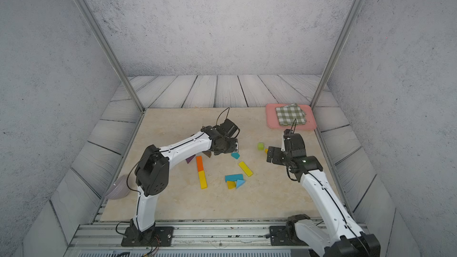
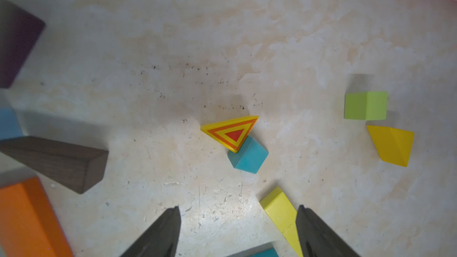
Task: Assemble a small pinwheel with building blocks
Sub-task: Pick up the building block from the center of the board.
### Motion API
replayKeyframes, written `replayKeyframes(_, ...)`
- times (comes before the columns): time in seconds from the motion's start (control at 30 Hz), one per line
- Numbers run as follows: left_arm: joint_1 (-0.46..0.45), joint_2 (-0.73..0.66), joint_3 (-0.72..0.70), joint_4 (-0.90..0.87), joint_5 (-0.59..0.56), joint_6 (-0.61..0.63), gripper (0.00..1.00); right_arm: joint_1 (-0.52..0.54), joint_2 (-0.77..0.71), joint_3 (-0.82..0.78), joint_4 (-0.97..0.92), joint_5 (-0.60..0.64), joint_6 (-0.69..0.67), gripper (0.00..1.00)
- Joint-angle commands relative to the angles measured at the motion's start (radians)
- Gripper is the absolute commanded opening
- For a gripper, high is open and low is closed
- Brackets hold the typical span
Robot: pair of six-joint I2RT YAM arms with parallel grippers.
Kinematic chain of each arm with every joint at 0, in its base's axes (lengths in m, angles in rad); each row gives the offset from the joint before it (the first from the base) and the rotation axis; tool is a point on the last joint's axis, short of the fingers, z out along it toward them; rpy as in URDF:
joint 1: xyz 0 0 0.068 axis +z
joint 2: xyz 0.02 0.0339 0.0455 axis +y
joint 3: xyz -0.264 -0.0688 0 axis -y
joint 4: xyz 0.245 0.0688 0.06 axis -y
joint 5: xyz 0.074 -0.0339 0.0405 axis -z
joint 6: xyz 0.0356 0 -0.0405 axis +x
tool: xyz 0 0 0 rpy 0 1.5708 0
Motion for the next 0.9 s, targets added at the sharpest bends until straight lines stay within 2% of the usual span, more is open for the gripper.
replayKeyframes(0.0,0.005,0.008,-0.005,0.033,-0.038,-0.195,0.81,-0.003,-0.026,-0.021,0.014,0.017,-0.007,0.96)
replayKeyframes(0.1,0.002,0.06,0.041,0.026,-0.049,-0.26,0.81,-0.003,-0.041,-0.036,0.035,0.0,-0.008,0.96)
replayKeyframes(0.23,-0.002,0.162,0.116,0.026,-0.007,-0.333,0.79,-0.002,-0.068,-0.062,0.07,-0.023,-0.006,0.96)
replayKeyframes(0.33,-0.008,0.224,0.176,-0.003,0.005,-0.355,0.76,-0.002,-0.093,-0.072,0.072,-0.025,-0.006,0.96)
replayKeyframes(0.53,-0.01,0.272,0.204,-0.01,0.03,-0.396,0.73,0.013,-0.121,-0.083,0.079,-0.007,-0.013,0.96)
replayKeyframes(0.67,-0.009,0.303,0.251,-0.05,0.024,-0.382,0.66,0.017,-0.129,-0.088,0.08,0.004,-0.011,0.96)
replayKeyframes(0.87,-0.01,0.32,0.262,-0.058,0.079,-0.325,0.48,0.019,-0.126,-0.09,0.084,0.001,-0.011,0.96)
